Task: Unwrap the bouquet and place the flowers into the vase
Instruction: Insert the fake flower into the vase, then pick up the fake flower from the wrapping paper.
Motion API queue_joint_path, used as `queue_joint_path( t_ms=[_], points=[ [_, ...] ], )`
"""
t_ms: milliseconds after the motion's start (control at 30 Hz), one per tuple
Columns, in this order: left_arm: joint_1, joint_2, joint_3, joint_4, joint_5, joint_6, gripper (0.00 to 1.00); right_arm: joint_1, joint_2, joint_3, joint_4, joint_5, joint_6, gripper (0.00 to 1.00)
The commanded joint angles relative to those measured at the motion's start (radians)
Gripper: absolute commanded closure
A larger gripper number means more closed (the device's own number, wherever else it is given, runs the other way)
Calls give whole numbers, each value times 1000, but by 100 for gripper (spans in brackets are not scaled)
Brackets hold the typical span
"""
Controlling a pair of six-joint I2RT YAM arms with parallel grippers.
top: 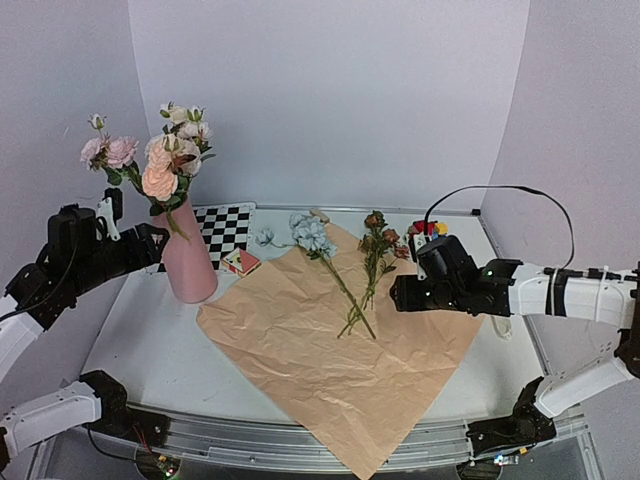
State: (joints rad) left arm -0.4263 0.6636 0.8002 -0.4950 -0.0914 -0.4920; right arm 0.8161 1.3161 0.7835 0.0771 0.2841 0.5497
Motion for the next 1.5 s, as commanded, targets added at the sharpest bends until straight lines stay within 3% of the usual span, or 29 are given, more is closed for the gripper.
queue_joint_path(
  t_ms=[0, 200, 567, 833, 1467],
  points=[
    [-1, -83, -55, -54, 85, -179, 27, -12, 57, 70, -44, 23, 119, 41],
    [0, -106, -147, -50, 219, -354, 26, -14, 202, 186, -64, 12, 234, 42],
    [-1, -100, -290, -30, 353, -509, 20, -20, 481, 397, -187, 84, 392, 45],
    [-1, -171, -331, -29, 381, -522, 19, -38, 654, 520, -206, 96, 401, 47],
    [0, -120, -330, -28, 384, -462, 19, -69, 866, 676, -238, 108, 372, 51]
  ],
)
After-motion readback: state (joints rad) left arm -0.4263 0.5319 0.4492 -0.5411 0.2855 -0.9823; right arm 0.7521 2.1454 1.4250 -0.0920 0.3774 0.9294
